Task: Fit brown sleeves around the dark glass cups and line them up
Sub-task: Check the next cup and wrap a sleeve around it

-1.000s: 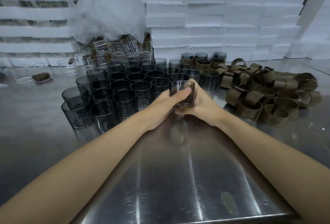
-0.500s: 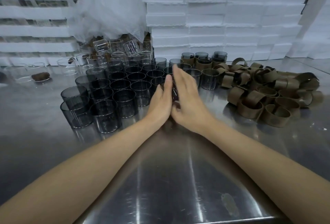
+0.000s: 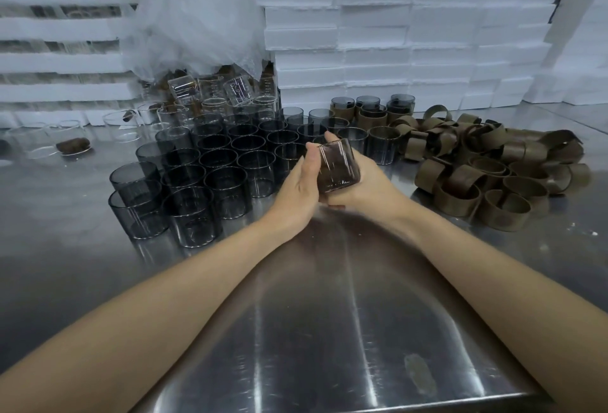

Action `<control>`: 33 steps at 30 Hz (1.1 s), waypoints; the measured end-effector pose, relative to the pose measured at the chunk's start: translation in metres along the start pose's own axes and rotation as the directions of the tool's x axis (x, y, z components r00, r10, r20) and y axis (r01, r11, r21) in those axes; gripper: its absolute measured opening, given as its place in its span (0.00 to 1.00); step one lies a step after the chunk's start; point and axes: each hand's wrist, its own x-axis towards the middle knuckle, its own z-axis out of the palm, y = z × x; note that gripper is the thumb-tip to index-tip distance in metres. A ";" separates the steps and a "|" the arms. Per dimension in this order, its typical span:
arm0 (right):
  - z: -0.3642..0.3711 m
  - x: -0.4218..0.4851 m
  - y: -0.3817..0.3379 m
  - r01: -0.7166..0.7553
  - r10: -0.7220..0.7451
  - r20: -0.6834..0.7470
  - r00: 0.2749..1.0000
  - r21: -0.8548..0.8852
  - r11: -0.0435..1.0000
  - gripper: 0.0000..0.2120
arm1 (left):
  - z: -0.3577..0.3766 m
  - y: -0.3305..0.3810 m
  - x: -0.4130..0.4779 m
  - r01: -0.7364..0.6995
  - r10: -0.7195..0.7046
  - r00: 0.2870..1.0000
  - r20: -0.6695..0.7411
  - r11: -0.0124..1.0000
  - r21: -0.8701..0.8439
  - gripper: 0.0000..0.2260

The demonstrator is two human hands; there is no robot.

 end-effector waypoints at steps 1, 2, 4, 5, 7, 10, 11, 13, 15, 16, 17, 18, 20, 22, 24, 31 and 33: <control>0.000 0.000 0.000 0.014 -0.014 0.015 1.000 0.001 1.000 0.38 | -0.001 0.001 0.001 0.028 -0.028 1.000 0.009 1.000 -0.014 0.25; 0.001 0.000 0.001 0.022 -0.021 0.015 1.000 -0.010 1.000 0.33 | -0.002 0.002 0.002 0.072 -0.071 0.997 0.025 0.997 -0.027 0.25; 0.003 -0.001 0.003 0.018 -0.018 -0.032 0.999 -0.016 1.000 0.30 | -0.002 0.002 0.003 0.136 -0.134 0.990 0.049 0.990 -0.036 0.28; 0.004 -0.002 0.005 0.029 -0.030 -0.079 0.996 -0.018 0.999 0.32 | -0.001 0.002 0.003 0.135 -0.134 0.990 0.034 0.990 -0.025 0.29; 0.005 -0.004 0.005 0.083 -0.096 -0.189 0.977 -0.072 0.994 0.36 | 0.002 0.000 0.002 0.092 -0.090 0.995 -0.045 0.995 0.044 0.31; 0.006 -0.005 0.004 0.141 -0.182 -0.217 0.959 -0.188 0.972 0.37 | 0.004 -0.001 0.000 -0.014 0.025 0.997 -0.067 0.987 0.161 0.32; 0.005 -0.005 0.004 0.146 -0.185 -0.208 0.960 -0.191 0.971 0.36 | 0.003 0.000 -0.002 -0.037 0.049 0.998 -0.051 0.977 0.209 0.32; 0.005 -0.006 0.005 0.155 -0.193 -0.211 0.958 -0.185 0.971 0.33 | 0.004 0.001 -0.004 -0.083 0.097 0.995 -0.036 0.952 0.293 0.30; 0.008 -0.005 0.004 0.176 -0.215 -0.238 0.947 -0.175 0.969 0.30 | 0.007 0.002 -0.008 -0.113 0.142 0.988 -0.066 0.938 0.329 0.27; 0.009 -0.005 0.003 0.183 -0.220 -0.255 0.941 -0.162 0.970 0.29 | 0.009 0.003 -0.010 -0.120 0.160 0.983 -0.094 0.934 0.337 0.27; 0.010 -0.005 0.003 0.187 -0.222 -0.277 0.935 -0.146 0.971 0.28 | 0.011 0.003 -0.012 -0.125 0.181 0.975 -0.127 0.927 0.355 0.28; 0.011 -0.005 0.003 0.188 -0.222 -0.300 0.928 -0.138 0.972 0.28 | 0.013 0.004 -0.012 -0.130 0.208 0.964 -0.166 0.912 0.388 0.29; 0.011 -0.005 0.003 0.167 -0.206 -0.322 0.924 -0.144 0.975 0.28 | 0.013 0.005 -0.011 -0.138 0.266 0.936 -0.230 0.878 0.458 0.30; 0.011 -0.006 0.003 0.128 -0.159 -0.310 0.937 -0.116 0.985 0.30 | 0.012 0.005 -0.009 -0.159 0.273 0.928 -0.253 0.905 0.394 0.27; 0.011 -0.005 0.003 0.112 -0.133 -0.300 0.945 -0.084 0.990 0.32 | 0.011 0.005 -0.008 -0.171 0.242 0.938 -0.249 0.946 0.277 0.23; 0.011 -0.005 -0.001 0.059 -0.120 -0.300 0.946 -0.206 0.977 0.20 | 0.007 0.002 -0.004 -0.009 0.011 1.000 -0.015 0.984 0.176 0.27; 0.008 -0.006 -0.001 0.018 -0.107 -0.264 0.959 -0.317 0.948 0.16 | 0.008 0.001 -0.002 0.049 -0.058 0.997 0.052 0.987 0.154 0.26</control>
